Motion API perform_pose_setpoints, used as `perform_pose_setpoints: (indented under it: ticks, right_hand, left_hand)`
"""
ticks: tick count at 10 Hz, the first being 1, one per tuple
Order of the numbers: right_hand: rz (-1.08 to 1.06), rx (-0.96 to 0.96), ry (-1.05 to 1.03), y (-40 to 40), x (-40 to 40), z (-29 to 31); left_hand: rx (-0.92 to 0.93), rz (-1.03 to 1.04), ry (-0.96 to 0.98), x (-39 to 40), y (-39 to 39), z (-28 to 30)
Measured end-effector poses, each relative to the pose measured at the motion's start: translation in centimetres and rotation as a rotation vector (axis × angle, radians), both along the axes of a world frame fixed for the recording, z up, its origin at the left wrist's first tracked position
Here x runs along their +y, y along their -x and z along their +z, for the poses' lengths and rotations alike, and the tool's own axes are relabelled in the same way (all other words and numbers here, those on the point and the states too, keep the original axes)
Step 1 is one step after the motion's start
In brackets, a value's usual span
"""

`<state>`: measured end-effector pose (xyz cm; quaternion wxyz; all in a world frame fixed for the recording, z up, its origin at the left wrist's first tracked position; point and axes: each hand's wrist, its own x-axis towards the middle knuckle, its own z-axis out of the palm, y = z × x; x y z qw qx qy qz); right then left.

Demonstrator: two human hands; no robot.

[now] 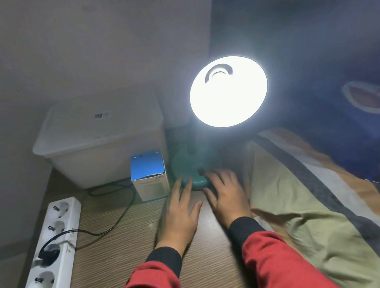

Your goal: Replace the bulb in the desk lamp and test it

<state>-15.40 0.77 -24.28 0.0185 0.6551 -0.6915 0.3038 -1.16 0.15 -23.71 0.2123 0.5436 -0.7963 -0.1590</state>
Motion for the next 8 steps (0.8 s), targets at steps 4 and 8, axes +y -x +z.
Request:
perform_pose_setpoints:
  ticks: [4, 8]
  right_hand:
    - [0.020, 0.120, -0.239, 0.1, -0.7, 2.2]
    - [0.008, 0.041, -0.332, -2.0, 2.9, 2.5]
  left_hand:
    - [0.042, -0.004, 0.028, 0.0, 0.0, -0.4]
    - [0.134, -0.037, -0.046, 1.3, -0.8, 0.4]
